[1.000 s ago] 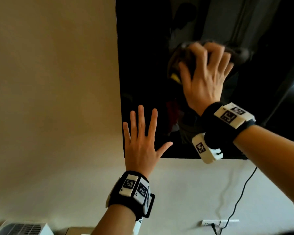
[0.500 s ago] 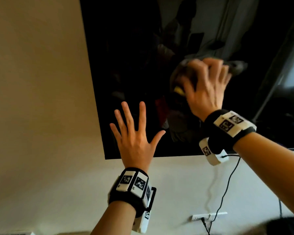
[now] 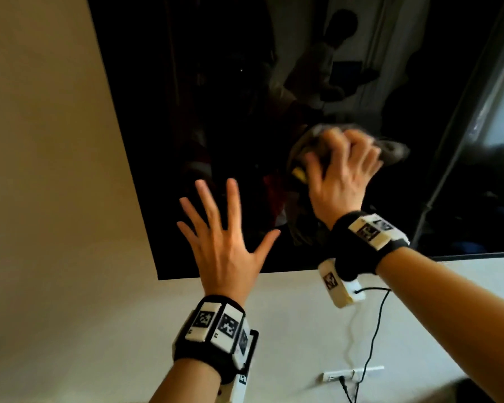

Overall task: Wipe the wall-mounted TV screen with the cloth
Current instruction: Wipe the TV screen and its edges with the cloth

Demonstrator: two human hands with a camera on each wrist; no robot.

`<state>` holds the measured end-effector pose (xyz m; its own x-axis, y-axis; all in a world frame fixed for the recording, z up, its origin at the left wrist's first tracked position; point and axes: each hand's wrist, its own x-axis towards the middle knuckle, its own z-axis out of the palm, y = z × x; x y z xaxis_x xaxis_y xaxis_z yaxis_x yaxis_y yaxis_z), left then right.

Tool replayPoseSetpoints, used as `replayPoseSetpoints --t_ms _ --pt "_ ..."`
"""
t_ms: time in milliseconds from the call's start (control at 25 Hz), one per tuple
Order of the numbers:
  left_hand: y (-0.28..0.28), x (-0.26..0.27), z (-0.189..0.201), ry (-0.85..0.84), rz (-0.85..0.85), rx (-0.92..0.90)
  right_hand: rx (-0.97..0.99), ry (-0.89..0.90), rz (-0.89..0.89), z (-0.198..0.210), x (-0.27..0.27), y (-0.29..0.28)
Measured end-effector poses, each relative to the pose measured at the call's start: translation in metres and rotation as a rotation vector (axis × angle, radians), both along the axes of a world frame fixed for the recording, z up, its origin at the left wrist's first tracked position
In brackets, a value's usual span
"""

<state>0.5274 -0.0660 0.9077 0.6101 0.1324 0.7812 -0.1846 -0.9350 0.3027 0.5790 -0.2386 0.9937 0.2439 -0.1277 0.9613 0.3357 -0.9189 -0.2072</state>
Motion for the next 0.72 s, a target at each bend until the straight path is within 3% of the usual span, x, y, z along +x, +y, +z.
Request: replayPoseSetpoints --t_ms 80,120,240,280,400,440,560,600,720 --pt "-0.027 -0.003 0.007 -0.023 -0.033 0.051 -0.242 -0.01 0.036 -0.007 -0.001 -0.021" --pt "-0.037 -0.002 0.01 -0.018 -0.03 0.067 -0.157 -0.02 0.023 0.002 0.002 -0.035" --pt "-0.06 0.004 0.016 0.005 0.011 0.091 0.401 -0.044 -0.048 0.019 0.007 -0.05" --pt "-0.065 0.006 0.016 0.012 0.023 0.085 0.408 -0.023 -0.05 0.011 0.006 -0.046" --pt "-0.072 0.013 0.014 0.0 0.043 0.053 -0.028 -0.005 0.023 -0.013 0.005 -0.061" --pt "-0.072 0.015 0.013 -0.005 0.048 0.055 -0.006 -0.017 0.02 -0.006 0.007 -0.078" --pt "-0.073 0.019 0.013 -0.012 0.057 0.045 0.503 -0.054 -0.043 0.013 0.013 -0.091" --pt "-0.074 0.019 0.013 -0.011 0.059 0.037 0.495 -0.029 -0.042 0.008 0.011 -0.083" --pt "-0.075 0.015 0.014 0.0 0.071 0.052 0.002 -0.022 0.03 -0.014 0.007 -0.079"
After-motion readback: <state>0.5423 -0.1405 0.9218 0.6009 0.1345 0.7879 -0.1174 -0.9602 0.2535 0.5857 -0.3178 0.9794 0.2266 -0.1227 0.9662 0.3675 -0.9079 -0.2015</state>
